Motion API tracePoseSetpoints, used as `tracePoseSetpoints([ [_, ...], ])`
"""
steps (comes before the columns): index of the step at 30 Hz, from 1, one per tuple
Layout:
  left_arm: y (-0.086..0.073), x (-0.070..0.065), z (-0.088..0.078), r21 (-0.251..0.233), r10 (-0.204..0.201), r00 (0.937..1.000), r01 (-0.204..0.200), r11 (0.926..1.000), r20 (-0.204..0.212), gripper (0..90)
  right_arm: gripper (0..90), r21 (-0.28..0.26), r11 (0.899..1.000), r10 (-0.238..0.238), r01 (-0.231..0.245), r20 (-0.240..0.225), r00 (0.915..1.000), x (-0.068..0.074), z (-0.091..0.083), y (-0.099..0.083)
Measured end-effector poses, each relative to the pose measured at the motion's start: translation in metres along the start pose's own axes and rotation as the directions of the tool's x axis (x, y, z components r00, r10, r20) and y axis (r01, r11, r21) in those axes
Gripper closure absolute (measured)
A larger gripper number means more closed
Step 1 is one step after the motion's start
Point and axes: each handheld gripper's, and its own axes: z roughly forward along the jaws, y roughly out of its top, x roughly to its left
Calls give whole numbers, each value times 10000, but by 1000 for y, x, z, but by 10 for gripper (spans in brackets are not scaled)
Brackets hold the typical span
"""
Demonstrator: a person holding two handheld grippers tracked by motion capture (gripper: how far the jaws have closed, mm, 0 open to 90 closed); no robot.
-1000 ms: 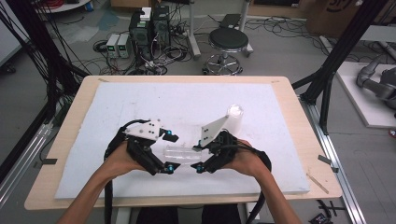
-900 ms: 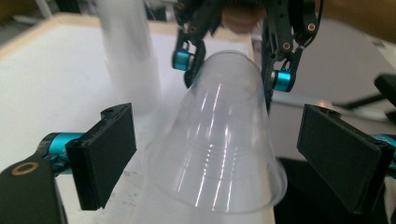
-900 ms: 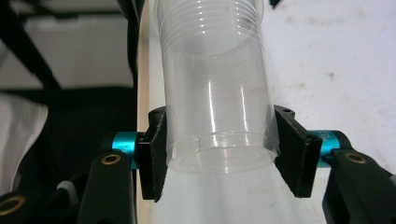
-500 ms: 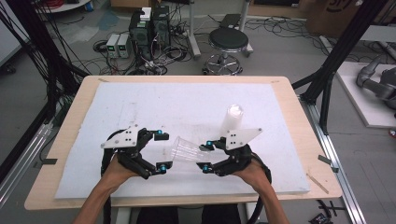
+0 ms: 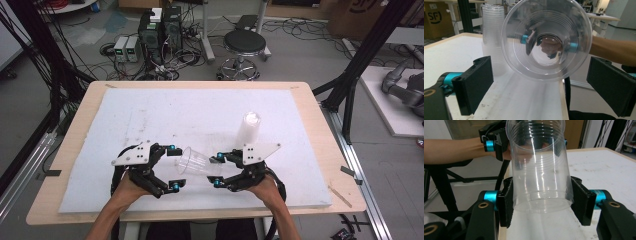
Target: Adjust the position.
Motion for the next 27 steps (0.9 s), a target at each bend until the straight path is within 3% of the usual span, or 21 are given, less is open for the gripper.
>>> tracePoseSetpoints([
  [17, 10, -1, 24, -103, 111, 9986, -106, 9999, 514, 70, 433, -525, 9986, -99, 83, -291, 9995, 0, 2, -2],
  [27, 14, 1, 27, -130, 166, 9949, -154, 9998, 996, 177, 433, -662, 9978, -91, 61, -451, 9989, -1, 3, -4],
])
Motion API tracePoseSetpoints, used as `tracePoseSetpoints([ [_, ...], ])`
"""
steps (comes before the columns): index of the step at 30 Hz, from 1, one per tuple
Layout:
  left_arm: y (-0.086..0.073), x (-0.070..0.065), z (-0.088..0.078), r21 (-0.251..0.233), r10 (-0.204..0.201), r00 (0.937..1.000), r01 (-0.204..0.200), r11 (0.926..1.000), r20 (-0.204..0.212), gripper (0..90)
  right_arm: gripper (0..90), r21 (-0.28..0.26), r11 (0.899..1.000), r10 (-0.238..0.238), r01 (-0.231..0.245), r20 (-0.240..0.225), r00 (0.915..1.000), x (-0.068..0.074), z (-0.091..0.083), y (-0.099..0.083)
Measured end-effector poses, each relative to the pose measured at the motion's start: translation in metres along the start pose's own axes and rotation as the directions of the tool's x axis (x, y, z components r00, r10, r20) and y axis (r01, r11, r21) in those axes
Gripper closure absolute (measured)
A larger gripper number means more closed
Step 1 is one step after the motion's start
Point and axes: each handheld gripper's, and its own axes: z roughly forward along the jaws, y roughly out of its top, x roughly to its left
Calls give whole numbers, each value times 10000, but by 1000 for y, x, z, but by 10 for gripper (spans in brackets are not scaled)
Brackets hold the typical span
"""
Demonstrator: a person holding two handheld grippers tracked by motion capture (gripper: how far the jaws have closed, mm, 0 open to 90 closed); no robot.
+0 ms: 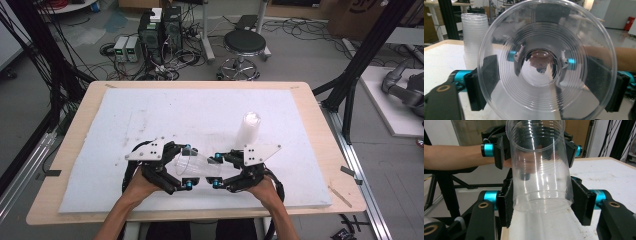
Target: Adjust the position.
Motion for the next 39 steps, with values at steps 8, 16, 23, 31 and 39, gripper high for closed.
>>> tracePoseSetpoints([
  [8, 0, 1, 0, -66, -25, 9999, 26, 10000, 138, 257, 433, 108, 9999, 24, -23, -99, 9999, -1, 2, -1],
  [16, 0, 0, -1, -56, 9, 10000, -9, 10000, 51, 309, 434, 168, 9999, -40, 42, -83, 10000, -1, 4, -2],
  [23, 0, 0, -3, -19, 25, 10000, -25, 10000, -37, 314, 166, 304, 9989, 342, -345, 110, 9994, 1, 8, -1],
  [31, 2, 0, -8, 274, 124, 9994, -115, 9996, -309, 313, 131, 993, 9949, 73, -150, 773, 9970, 8, 10, -1],
  [39, 17, 14, -12, 2461, 438, 9911, -116, 9692, -1259, 309, 131, 1457, 9839, 664, -1040, 2424, 9679, 9, -8, -23],
])
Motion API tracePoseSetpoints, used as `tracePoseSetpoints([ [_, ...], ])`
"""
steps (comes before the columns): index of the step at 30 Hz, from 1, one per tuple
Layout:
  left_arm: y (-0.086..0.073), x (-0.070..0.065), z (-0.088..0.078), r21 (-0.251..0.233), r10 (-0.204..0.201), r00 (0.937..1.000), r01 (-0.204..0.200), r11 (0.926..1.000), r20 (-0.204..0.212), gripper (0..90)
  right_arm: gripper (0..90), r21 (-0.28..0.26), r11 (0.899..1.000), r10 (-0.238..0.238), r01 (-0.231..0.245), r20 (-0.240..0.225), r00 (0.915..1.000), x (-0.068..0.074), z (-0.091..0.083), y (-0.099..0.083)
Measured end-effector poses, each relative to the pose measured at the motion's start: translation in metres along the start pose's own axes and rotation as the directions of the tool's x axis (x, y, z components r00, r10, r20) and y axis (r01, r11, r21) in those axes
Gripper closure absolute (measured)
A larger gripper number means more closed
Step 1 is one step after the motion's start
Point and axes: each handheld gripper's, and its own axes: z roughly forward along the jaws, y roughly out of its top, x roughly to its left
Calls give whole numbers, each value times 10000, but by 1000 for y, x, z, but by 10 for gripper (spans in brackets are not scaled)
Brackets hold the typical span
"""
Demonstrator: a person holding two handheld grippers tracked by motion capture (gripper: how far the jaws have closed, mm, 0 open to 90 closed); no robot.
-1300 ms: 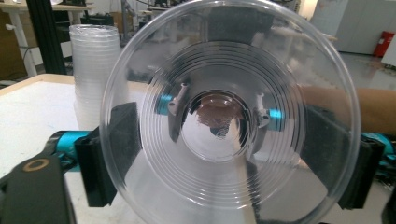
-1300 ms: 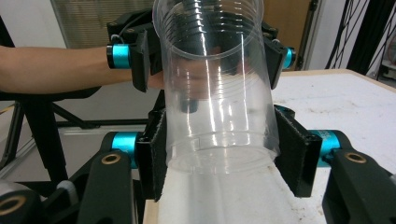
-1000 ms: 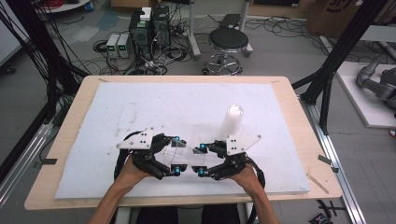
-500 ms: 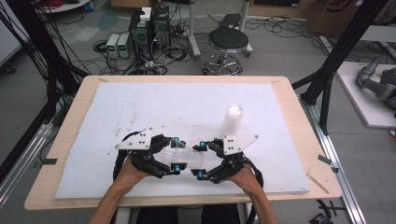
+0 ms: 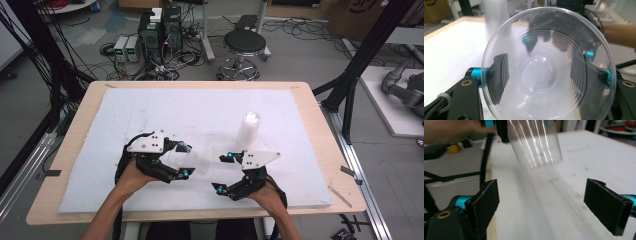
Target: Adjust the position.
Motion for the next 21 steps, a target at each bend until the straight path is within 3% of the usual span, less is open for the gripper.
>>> tracePoseSetpoints([
  [1, 5, 5, 0, 699, 179, 9998, -170, 9974, -124, 309, 132, 50, 9999, 91, -92, 176, 9998, -1, -2, -4],
  [2, 5, 5, 0, 699, 179, 9998, -170, 9974, -124, 309, 137, 90, 9998, 174, -178, 384, 9991, -2, -4, -7],
  [3, 8, 8, 1, 1004, 232, 9996, -215, 9947, -159, 309, 137, 90, 9998, 174, -178, 384, 9991, -2, -4, -7],
  [4, 12, 13, 2, 1604, 334, 9992, -299, 9866, -197, 309, 151, 159, 9994, 288, -303, 878, 9957, -3, -8, -13],
  [6, 18, 17, 4, 2291, 444, 9985, -362, 9727, -308, 309, 155, 204, 9983, 516, -548, 1325, 9898, -4, -13, -19],
  [10, 24, 24, 8, 2889, 505, 9984, -405, 9565, -270, 309, 155, 234, 9961, 796, -848, 1711, 9820, -7, -20, -28],
  [11, 28, 28, 11, 3335, 530, 9983, -417, 9418, -249, 309, 155, 174, 9942, 1006, -1060, 1945, 9757, -10, -25, -33],
  [13, 31, 32, 13, 3863, 727, 9971, -589, 9205, -212, 309, 155, 124, 9929, 1129, -1184, 2181, 9694, -12, -30, -37],
  [15, 33, 36, 14, 4140, 755, 9969, -599, 9083, -215, 308, 155, 32, 9920, 1223, -1265, 2327, 9648, -14, -34, -39],
  [16, 33, 36, 14, 4140, 755, 9969, -599, 9083, -215, 307, 155, 32, 9920, 1223, -1265, 2327, 9648, -14, -34, -39],
  [17, 36, 39, 14, 4322, 783, 9966, -596, 8998, -255, 307, 155, -5, 9908, 1307, -1351, 2573, 9575, -15, -37, -42],
  [19, 37, 41, 14, 4350, 725, 9970, -534, 8988, -274, 307, 155, -35, 9905, 1335, -1376, 2700, 9536, -16, -38, -43],
  [20, 37, 42, 14, 4379, 721, 9968, -501, 8976, -336, 307, 154, -75, 9904, 1345, -1381, 2852, 9490, -16, -39, -45],
  [21, 36, 43, 14, 4405, 635, 9971, -384, 8969, -422, 307, 154, -130, 9897, 1394, -1426, 3163, 9384, -18, -41, -48],
])
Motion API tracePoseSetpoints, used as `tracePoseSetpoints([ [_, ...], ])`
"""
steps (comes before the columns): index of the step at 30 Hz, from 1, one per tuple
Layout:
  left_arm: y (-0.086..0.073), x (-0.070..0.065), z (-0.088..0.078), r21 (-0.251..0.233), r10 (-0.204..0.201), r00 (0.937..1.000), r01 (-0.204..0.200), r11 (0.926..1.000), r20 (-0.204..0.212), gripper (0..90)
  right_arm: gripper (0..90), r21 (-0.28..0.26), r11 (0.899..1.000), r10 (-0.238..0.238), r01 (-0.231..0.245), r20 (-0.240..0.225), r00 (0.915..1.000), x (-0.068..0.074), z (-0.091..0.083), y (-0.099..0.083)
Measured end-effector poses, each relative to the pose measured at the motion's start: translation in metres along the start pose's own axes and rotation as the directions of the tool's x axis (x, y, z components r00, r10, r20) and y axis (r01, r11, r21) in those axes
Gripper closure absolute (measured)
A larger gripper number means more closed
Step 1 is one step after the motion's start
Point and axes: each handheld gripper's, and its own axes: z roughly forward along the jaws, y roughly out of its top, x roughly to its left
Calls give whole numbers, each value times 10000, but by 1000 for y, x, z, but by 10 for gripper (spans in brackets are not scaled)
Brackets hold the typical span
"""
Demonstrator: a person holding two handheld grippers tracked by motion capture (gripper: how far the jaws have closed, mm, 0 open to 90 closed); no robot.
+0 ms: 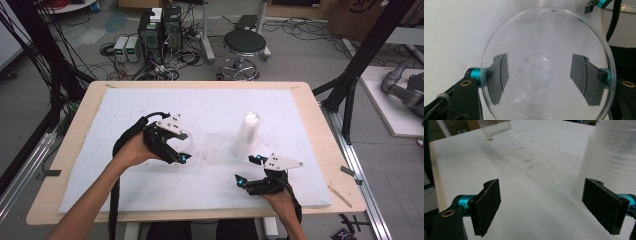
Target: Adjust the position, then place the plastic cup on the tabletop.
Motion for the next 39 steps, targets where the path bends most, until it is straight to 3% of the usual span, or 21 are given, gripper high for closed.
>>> tracePoseSetpoints([
  [3, 0, 1, 1, 40, -7, 10000, 7, 10000, -17, 307, 154, 59, 9999, 98, -100, 411, 9991, -3, 0, -4],
  [5, -1, 2, 2, 310, 98, 9999, -97, 9995, -45, 307, 154, 117, 9996, 269, -275, 526, 9983, -3, 0, -8],
  [10, -1, 3, 2, 298, 31, 10000, -30, 9996, -60, 308, 154, 221, 9992, 302, -319, 747, 9967, -3, 1, -11],
  [39, -1, 3, 8, 576, 70, 9998, -58, 9983, -207, 309, 154, 31, 9994, 329, -332, 665, 9972, -3, -1, -12],
])
